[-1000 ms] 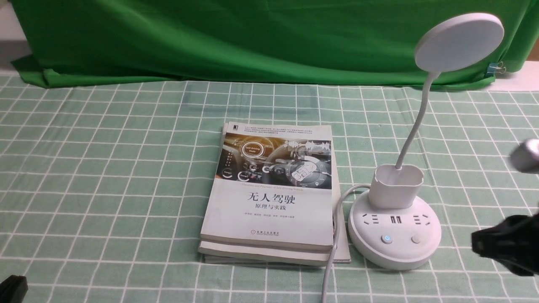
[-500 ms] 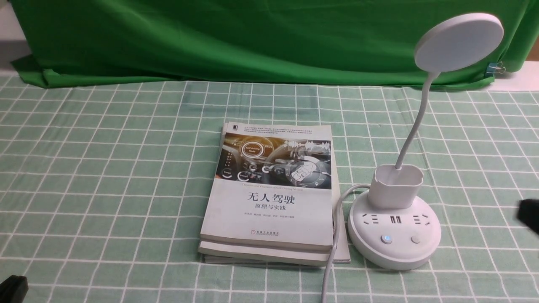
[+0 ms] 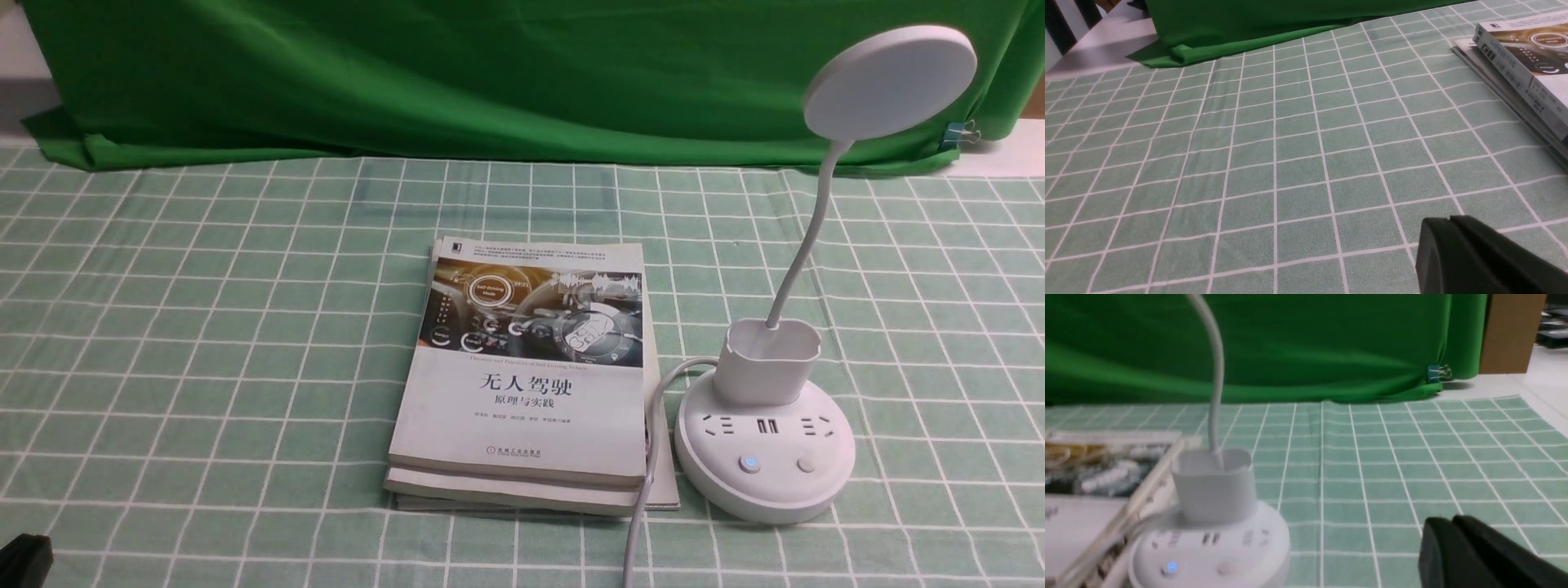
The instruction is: Turn off the desk lamp on the blue coffee tablecloth by hand.
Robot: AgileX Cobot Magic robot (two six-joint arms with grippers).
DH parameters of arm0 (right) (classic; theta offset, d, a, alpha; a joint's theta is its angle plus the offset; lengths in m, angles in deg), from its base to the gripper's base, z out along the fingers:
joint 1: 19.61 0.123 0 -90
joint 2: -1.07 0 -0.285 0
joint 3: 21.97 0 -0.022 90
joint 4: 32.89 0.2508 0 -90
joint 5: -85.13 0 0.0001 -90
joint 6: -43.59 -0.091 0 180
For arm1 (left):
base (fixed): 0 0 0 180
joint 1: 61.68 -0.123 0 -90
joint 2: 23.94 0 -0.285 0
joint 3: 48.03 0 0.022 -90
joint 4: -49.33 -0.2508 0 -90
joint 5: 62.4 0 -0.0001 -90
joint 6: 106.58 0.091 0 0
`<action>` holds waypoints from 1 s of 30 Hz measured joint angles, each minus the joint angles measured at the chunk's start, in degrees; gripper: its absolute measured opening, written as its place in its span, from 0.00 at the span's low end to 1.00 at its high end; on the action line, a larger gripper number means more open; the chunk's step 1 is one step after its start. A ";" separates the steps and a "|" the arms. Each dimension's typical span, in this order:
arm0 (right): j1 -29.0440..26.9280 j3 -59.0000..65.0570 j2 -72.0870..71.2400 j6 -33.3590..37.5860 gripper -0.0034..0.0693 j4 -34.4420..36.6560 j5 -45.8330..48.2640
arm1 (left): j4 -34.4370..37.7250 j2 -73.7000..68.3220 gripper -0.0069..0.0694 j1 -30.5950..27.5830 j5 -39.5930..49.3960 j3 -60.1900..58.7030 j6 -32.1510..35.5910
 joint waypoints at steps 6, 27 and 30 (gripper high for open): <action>0.00 0.00 -0.22 0.35 0.09 -0.22 1.72 | 0.00 0.00 0.09 0.00 0.00 0.00 0.00; 0.00 0.00 -0.22 0.35 0.13 -0.29 1.72 | 0.00 0.00 0.09 0.00 0.00 0.00 0.00; 0.00 0.00 -0.22 0.35 0.14 -0.29 1.72 | 0.00 0.00 0.09 0.00 0.00 0.00 0.00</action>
